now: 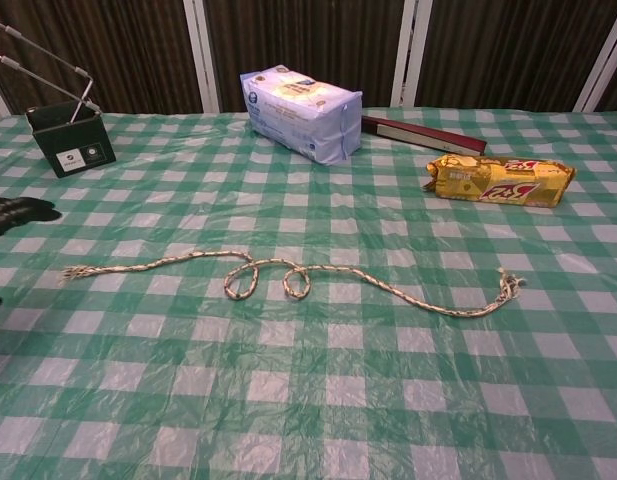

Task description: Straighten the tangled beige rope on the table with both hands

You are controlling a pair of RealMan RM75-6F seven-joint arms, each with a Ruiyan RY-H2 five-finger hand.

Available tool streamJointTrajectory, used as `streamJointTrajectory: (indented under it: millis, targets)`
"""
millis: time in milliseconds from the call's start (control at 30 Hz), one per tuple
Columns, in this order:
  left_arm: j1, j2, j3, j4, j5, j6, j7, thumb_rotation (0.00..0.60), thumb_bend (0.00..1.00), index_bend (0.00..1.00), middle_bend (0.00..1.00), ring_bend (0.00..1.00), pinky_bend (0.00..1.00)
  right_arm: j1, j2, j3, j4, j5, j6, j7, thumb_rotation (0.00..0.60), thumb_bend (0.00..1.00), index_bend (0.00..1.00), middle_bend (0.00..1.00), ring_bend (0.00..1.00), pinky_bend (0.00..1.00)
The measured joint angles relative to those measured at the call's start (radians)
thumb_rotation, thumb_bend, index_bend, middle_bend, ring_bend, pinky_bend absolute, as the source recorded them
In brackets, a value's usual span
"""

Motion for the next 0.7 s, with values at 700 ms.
streamJointTrajectory:
  millis: [700]
  targets:
    - [-0.137, -0.268, -0.110, 0.209, -0.176, -0.121, 0.040, 0.600, 0.47, 0.37, 0.00, 0.00, 0.05, 0.016, -0.015, 0.009, -0.005, 0.038, -0.037, -0.036, 0.600, 0.41, 0.00, 0.00, 0.00, 0.00]
